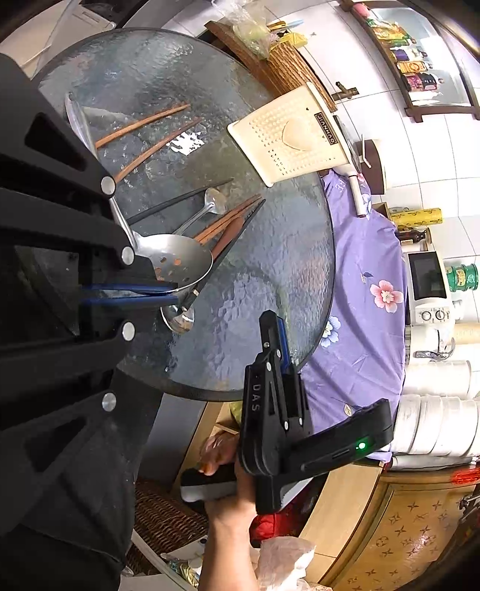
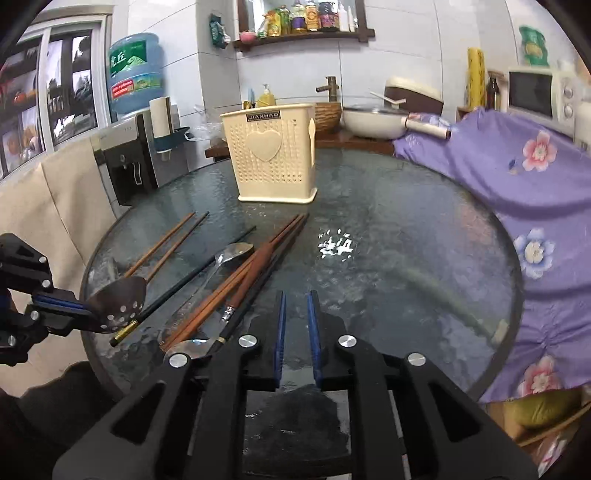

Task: Organize utensils
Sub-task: 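Grasp a metal spoon on the table with the right tool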

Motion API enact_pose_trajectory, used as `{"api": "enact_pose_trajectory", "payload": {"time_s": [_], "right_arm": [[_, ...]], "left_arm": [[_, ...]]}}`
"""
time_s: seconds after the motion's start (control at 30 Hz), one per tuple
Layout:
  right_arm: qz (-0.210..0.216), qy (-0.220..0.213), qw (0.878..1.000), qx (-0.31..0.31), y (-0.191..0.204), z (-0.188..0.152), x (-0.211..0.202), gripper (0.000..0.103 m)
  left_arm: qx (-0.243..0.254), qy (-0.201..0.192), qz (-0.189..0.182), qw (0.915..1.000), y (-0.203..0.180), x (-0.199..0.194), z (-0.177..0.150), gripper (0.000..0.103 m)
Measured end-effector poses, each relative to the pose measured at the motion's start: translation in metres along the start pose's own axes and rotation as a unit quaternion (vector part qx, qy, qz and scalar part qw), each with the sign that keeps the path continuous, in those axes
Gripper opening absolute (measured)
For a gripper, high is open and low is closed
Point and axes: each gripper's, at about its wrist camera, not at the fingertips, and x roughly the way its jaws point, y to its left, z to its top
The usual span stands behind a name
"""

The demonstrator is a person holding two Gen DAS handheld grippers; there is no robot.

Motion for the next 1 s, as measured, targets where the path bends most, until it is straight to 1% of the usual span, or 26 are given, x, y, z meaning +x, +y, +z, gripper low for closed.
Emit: {"api": "enact_pose_trajectory", "payload": {"time_s": [0.03,0.1,0.13,0.17,0.23,0.3,0.37,0.43,0.57,0.67,0.77,0.83,0.93,1.0], "right_arm": [[-0.009,0.000,1.000,0.004,-0.001,0.003,-0.001,0.013],[-0.015,-0.003,1.000,0.006,-0.003,0.008,-0.003,0.025],[-0.023,-0.003,1.000,0.008,-0.003,0.011,-0.003,0.049],[-0.030,-0.005,0.999,0.010,-0.004,0.013,-0.004,0.067],[-0.026,-0.010,0.999,0.019,-0.005,0.017,-0.004,0.067],[-0.042,0.002,0.999,0.023,-0.006,0.020,0.002,0.067],[-0.038,0.006,0.999,0.030,-0.006,0.022,0.004,0.067],[-0.044,0.013,0.999,0.029,-0.004,0.024,0.005,0.067],[-0.030,0.038,0.999,0.016,0.006,0.024,0.010,0.067],[-0.010,0.064,0.998,-0.008,0.023,0.016,0.014,0.067],[0.005,0.080,0.997,-0.021,0.041,0.002,0.014,0.064],[0.011,0.087,0.996,-0.032,0.055,-0.007,0.014,0.061],[0.018,0.096,0.995,-0.032,0.068,-0.017,0.017,0.060],[0.014,0.108,0.994,-0.018,0.071,-0.023,0.023,0.060]], "left_arm": [[-0.001,-0.001,-0.001,1.0000,0.001,0.000,0.001,0.002],[-0.001,-0.006,0.000,1.0000,0.002,-0.002,0.003,0.002],[-0.002,-0.009,0.000,1.0000,0.002,-0.002,0.004,0.002],[-0.002,-0.010,0.001,0.9999,0.002,-0.002,0.005,0.002],[0.001,-0.013,0.007,0.9999,0.002,-0.002,0.006,0.002],[-0.001,-0.017,0.009,0.9998,0.003,-0.004,0.008,0.002],[-0.002,-0.022,0.010,0.9997,0.004,-0.007,0.009,0.002],[-0.002,-0.030,0.012,0.9995,0.006,-0.012,0.013,0.002],[-0.006,-0.045,0.019,0.9988,0.010,-0.022,0.019,0.002],[-0.011,-0.054,0.028,0.9981,0.014,-0.027,0.021,0.002],[-0.020,-0.061,0.037,0.9973,0.021,-0.031,0.022,0.002],[-0.026,-0.063,0.042,0.9968,0.026,-0.033,0.021,0.002],[-0.032,-0.062,0.047,0.9964,0.032,-0.034,0.020,0.003],[-0.035,-0.063,0.048,0.9963,0.034,-0.035,0.020,0.003]]}}
